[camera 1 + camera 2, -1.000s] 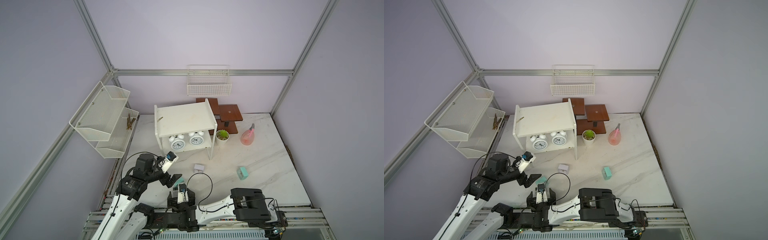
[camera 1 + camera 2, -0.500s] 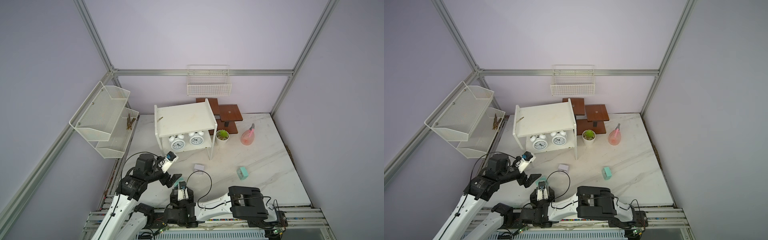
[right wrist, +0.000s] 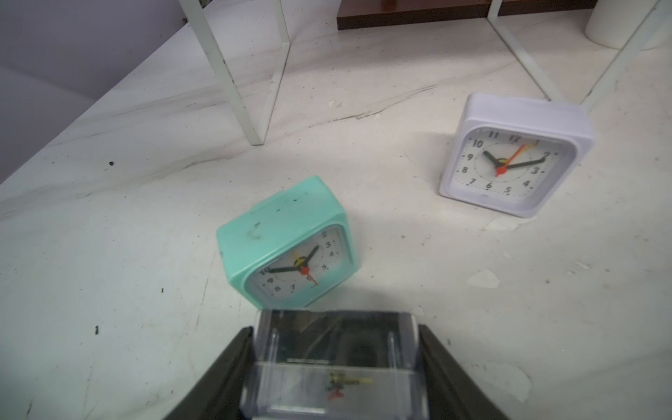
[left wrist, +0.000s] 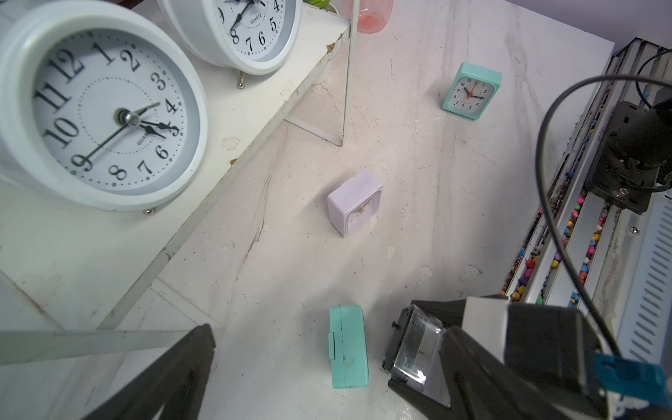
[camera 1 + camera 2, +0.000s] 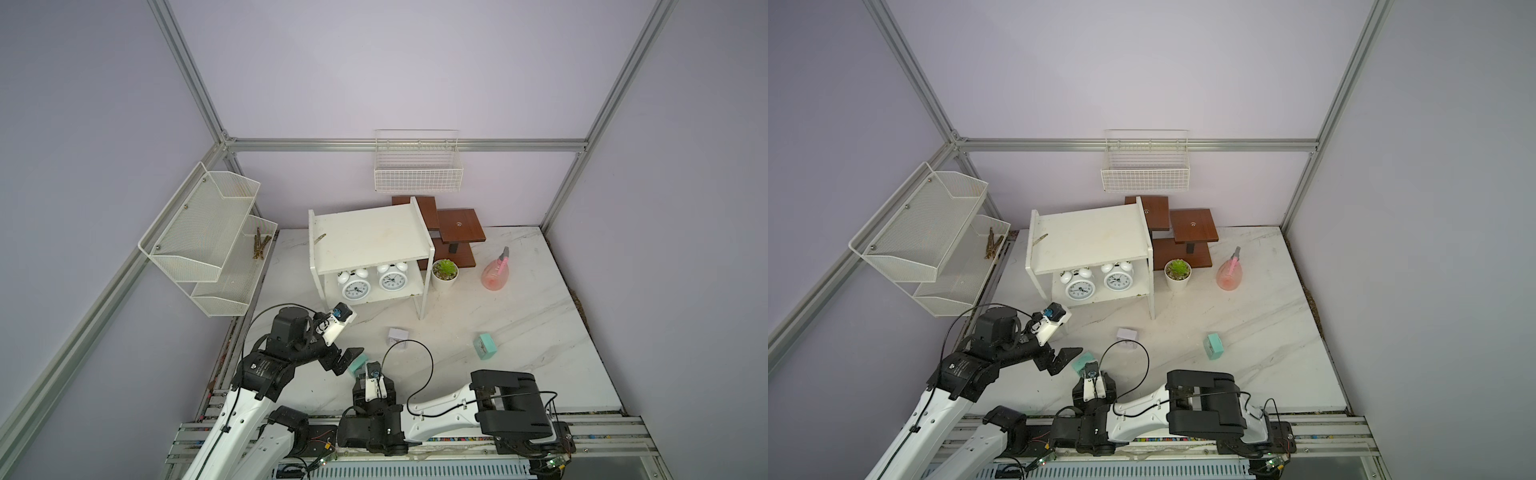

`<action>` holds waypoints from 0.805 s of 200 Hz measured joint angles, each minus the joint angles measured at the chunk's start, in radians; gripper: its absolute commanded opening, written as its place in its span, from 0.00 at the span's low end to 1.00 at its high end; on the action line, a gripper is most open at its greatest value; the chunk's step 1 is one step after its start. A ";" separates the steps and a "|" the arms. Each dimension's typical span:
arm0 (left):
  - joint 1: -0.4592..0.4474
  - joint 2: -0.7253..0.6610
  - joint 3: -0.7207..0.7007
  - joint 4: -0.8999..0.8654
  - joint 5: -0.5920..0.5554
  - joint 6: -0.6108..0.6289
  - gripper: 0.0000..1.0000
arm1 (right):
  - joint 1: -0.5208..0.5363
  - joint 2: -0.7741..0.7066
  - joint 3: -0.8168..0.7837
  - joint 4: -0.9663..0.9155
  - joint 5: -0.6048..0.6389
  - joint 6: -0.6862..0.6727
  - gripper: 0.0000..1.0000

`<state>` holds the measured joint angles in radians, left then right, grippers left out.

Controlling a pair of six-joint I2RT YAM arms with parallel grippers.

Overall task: Place the alarm clocks on the shelf by style
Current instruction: Pick up the alarm from the center of the board.

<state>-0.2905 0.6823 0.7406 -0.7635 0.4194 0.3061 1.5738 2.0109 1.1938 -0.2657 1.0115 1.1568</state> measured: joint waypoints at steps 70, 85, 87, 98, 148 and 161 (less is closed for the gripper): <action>-0.001 0.000 0.000 -0.001 0.024 0.005 1.00 | -0.008 -0.205 -0.067 -0.151 -0.006 0.005 0.53; -0.001 -0.001 0.000 -0.001 0.031 0.010 1.00 | -0.016 -0.243 -0.067 -0.195 -0.005 -0.013 0.53; -0.001 -0.001 0.000 -0.001 0.031 0.010 1.00 | -0.019 -0.250 -0.067 -0.200 -0.003 -0.019 0.53; -0.001 -0.002 0.000 -0.002 0.037 0.011 1.00 | -0.029 -0.282 -0.066 -0.224 0.001 -0.042 0.53; -0.003 -0.002 0.000 -0.003 0.050 0.019 1.00 | -0.109 -0.461 0.004 -0.272 -0.010 -0.235 0.53; -0.004 -0.002 0.000 -0.003 0.052 0.020 1.00 | -0.130 -0.498 0.046 -0.277 -0.021 -0.293 0.52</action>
<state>-0.2943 0.6804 0.7406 -0.7670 0.4713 0.3260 1.4433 1.5131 1.2396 -0.5426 0.9905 0.8642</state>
